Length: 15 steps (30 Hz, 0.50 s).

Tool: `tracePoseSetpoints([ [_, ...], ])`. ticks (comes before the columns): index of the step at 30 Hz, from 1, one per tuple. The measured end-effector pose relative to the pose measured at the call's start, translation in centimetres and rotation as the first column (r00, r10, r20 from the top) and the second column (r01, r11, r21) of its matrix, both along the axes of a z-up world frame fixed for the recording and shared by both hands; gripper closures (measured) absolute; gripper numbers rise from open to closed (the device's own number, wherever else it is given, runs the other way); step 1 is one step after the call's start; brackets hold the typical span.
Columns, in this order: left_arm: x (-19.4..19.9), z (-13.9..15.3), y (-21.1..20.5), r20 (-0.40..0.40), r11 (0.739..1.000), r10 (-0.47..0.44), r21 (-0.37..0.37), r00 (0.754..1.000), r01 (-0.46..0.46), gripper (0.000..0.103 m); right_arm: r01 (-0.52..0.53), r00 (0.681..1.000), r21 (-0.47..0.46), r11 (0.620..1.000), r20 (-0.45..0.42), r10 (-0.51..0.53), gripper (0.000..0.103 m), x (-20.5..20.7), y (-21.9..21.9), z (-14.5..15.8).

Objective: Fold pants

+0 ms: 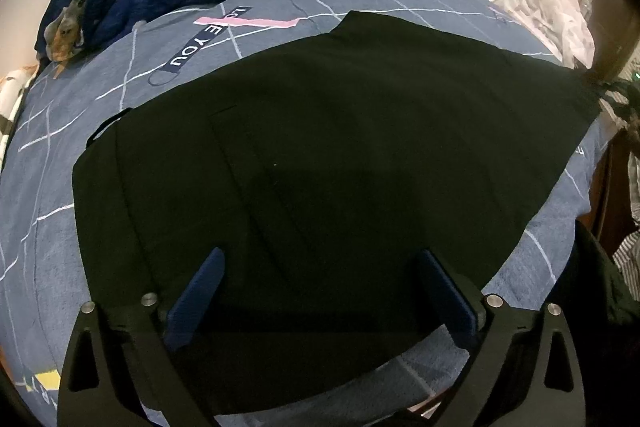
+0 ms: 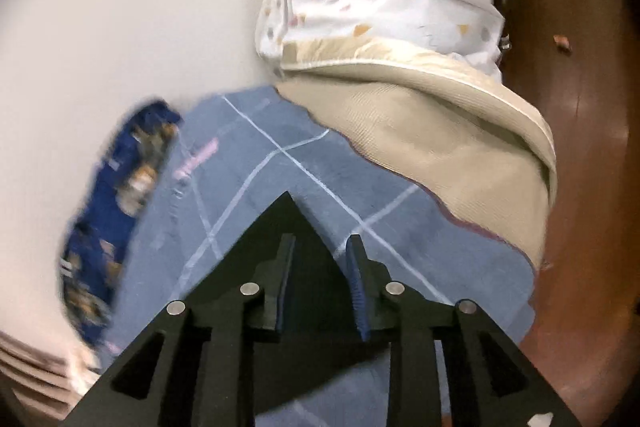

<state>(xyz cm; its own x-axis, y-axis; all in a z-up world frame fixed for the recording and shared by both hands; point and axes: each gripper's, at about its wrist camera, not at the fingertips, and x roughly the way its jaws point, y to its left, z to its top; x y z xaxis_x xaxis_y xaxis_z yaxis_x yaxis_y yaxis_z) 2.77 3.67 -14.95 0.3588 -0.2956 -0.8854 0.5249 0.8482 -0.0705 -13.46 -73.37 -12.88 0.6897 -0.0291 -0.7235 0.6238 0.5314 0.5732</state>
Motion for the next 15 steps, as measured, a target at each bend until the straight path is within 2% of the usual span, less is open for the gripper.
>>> tracePoseSetpoints([
  [2, 0.0, 0.0, -0.1, 0.001, 1.0, 0.0, 0.0, 1.0, 0.0, 0.003, -0.009, 0.997, 0.072, 0.997, 0.072, 0.003, 0.056, -2.3, 0.1, -0.2],
  [3, 0.0, 0.0, -0.1, 0.001, 1.0, 0.002, 0.0, 1.0, -0.002, 0.003, -0.004, 0.996, 0.093, 0.996, 0.088, -0.004, 0.054, -3.0, 0.4, -0.4],
  [6, 0.0, -0.1, -0.2, 0.003, 1.0, 0.008, -0.001, 1.0, -0.008, 0.003, 0.024, 0.988, 0.162, 0.986, 0.147, -0.048, 0.054, -4.9, 0.8, -1.4],
  [10, 0.1, -0.1, -0.3, 0.0, 1.0, 0.011, 0.003, 1.0, -0.011, 0.003, 0.05, 0.988, 0.202, 0.978, 0.131, -0.078, 0.053, -5.3, 1.3, -3.1],
  [14, 0.1, 0.0, -0.3, -0.002, 1.0, 0.015, 0.007, 1.0, -0.015, 0.003, 0.038, 0.985, 0.241, 0.97, 0.153, -0.077, 0.053, -4.5, 2.1, -4.3],
  [15, 0.1, 0.0, -0.4, -0.003, 1.0, 0.017, 0.01, 1.0, -0.017, 0.003, 0.036, 0.983, 0.251, 0.967, 0.164, -0.079, 0.048, -4.2, 2.3, -4.4],
])
